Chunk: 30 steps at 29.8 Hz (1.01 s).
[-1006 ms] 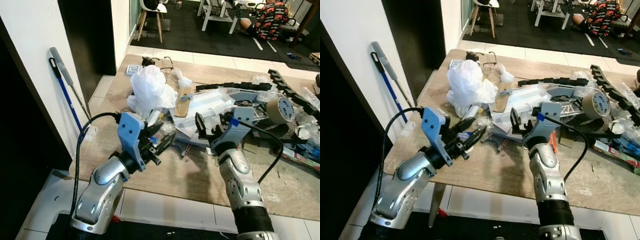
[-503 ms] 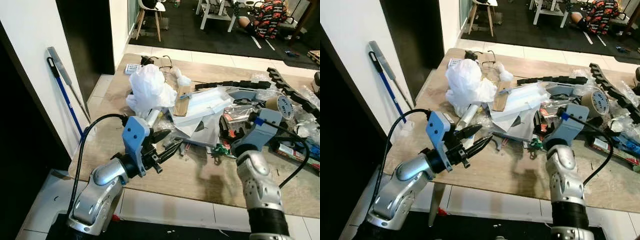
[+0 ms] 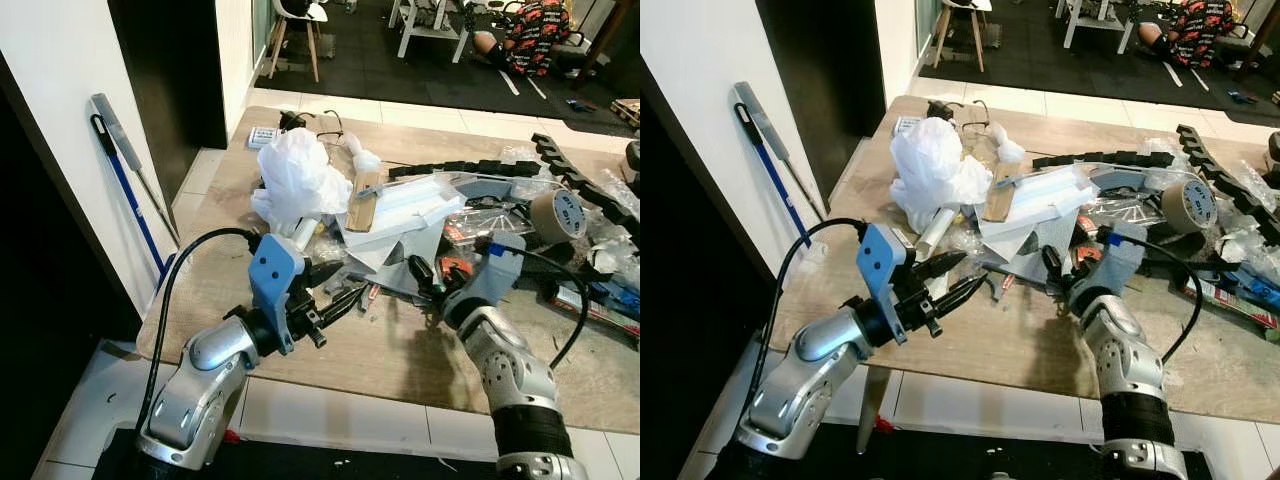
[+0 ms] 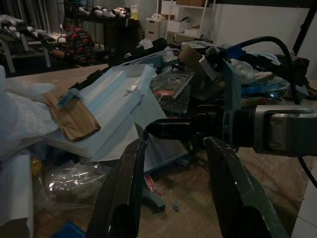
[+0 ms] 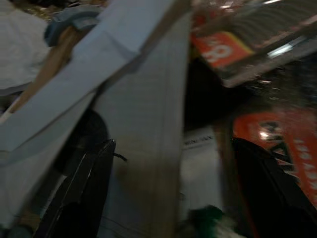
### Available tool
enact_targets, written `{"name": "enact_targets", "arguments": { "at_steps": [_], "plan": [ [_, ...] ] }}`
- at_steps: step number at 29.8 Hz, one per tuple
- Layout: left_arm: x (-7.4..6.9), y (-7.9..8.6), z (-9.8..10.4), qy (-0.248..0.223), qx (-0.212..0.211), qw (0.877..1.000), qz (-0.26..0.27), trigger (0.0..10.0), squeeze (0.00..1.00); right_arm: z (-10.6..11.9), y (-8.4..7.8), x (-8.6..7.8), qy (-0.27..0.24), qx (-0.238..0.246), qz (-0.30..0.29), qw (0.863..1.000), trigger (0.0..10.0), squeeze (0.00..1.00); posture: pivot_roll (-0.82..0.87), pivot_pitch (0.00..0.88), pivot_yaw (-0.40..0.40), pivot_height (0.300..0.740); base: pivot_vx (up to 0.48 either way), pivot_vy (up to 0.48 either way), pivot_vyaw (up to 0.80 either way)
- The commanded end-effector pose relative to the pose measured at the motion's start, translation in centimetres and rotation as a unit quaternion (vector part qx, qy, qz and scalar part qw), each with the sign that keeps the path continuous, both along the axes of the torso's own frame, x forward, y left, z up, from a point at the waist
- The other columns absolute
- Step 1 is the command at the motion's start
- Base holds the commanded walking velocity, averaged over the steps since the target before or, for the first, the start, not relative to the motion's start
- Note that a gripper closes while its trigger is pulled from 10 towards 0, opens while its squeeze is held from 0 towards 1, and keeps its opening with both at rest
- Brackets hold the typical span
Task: Picking trash to rubbish bin
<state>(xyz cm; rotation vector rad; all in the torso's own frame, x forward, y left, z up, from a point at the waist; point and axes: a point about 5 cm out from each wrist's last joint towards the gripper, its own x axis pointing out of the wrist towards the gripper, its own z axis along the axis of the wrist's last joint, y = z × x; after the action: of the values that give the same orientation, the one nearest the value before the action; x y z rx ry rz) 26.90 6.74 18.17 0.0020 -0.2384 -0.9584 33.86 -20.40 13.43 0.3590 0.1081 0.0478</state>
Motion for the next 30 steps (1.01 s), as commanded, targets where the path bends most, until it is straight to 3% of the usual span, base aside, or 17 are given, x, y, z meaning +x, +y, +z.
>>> {"name": "enact_targets", "arguments": {
  "at_steps": [1,11,12,13,15,16,17,19,21,22,23,30],
  "plan": [
    [0.0,-0.1,-0.3,0.0,0.012,1.0,-0.002,10.0,0.0,0.3,-0.1,0.0,-0.003,-0.003,0.007,1.0,10.0,0.0,-0.04,0.131,-0.043,0.74,0.0,0.0,0.0],
    [-0.2,-0.4,-0.3,-0.006,0.012,1.0,-0.006,10.0,0.0,-0.4,-0.4,0.2,-0.002,0.034,0.016,0.999,10.0,0.0,-0.04,0.117,-0.04,0.74,0.0,0.0,0.0],
    [-0.2,-0.5,-0.3,-0.007,0.012,1.0,-0.01,10.0,0.0,-0.4,-0.5,0.2,-0.006,0.041,0.019,0.999,6.2,0.0,-0.04,0.116,-0.04,0.74,0.0,0.0,0.0],
    [-0.2,-0.5,-0.3,-0.007,0.012,1.0,-0.01,10.0,0.0,-0.4,-0.5,0.2,-0.006,0.041,0.019,0.999,6.2,0.0,-0.04,0.116,-0.04,0.74,0.0,0.0,0.0],
    [-0.4,-0.6,-0.3,-0.006,0.012,1.0,-0.015,10.0,0.0,-0.3,-0.5,0.3,-0.01,0.046,0.024,0.999,4.6,0.0,-0.04,0.115,-0.041,0.74,0.0,0.0,0.0],
    [-0.4,-0.6,-0.3,-0.006,0.012,1.0,-0.015,10.0,0.0,-0.3,-0.5,0.3,-0.01,0.046,0.024,0.999,4.6,0.0,-0.04,0.115,-0.041,0.74,0.0,0.0,0.0],
    [-0.4,-0.6,-0.3,-0.006,0.013,1.0,-0.017,10.0,0.0,-0.3,-0.5,0.3,-0.012,0.048,0.027,0.998,3.9,0.0,-0.04,0.113,-0.042,0.74,0.0,0.0,0.0],
    [-0.5,-0.6,-0.3,-0.006,0.013,1.0,-0.017,10.0,0.0,-0.3,-0.4,0.4,-0.013,0.05,0.029,0.998,3.6,0.0,-0.04,0.111,-0.041,0.74,0.0,0.0,0.0],
    [-0.6,-0.6,-0.4,-0.006,0.015,1.0,-0.019,10.0,0.0,-0.5,-0.3,0.5,-0.015,0.055,0.032,0.998,2.0,0.0,-0.04,0.109,-0.042,0.74,0.0,0.0,0.0],
    [-0.6,-0.6,-0.4,-0.006,0.016,1.0,-0.019,10.0,0.0,-0.5,-0.3,0.5,-0.016,0.057,0.033,0.998,0.5,0.0,-0.04,0.106,-0.043,0.74,0.0,0.0,0.0],
    [-0.6,-0.6,-0.4,-0.006,0.017,1.0,-0.019,10.0,0.0,-0.6,-0.3,0.6,-0.017,0.057,0.034,0.998,0.0,0.0,-0.04,0.106,-0.043,0.74,0.0,0.0,0.0],
    [-0.6,-0.7,-0.5,-0.007,0.019,1.0,-0.018,10.0,0.0,-0.5,-0.2,0.7,-0.024,0.058,0.04,0.997,0.0,0.0,-0.04,0.105,-0.044,0.74,0.0,0.0,0.0]
  ]
}}
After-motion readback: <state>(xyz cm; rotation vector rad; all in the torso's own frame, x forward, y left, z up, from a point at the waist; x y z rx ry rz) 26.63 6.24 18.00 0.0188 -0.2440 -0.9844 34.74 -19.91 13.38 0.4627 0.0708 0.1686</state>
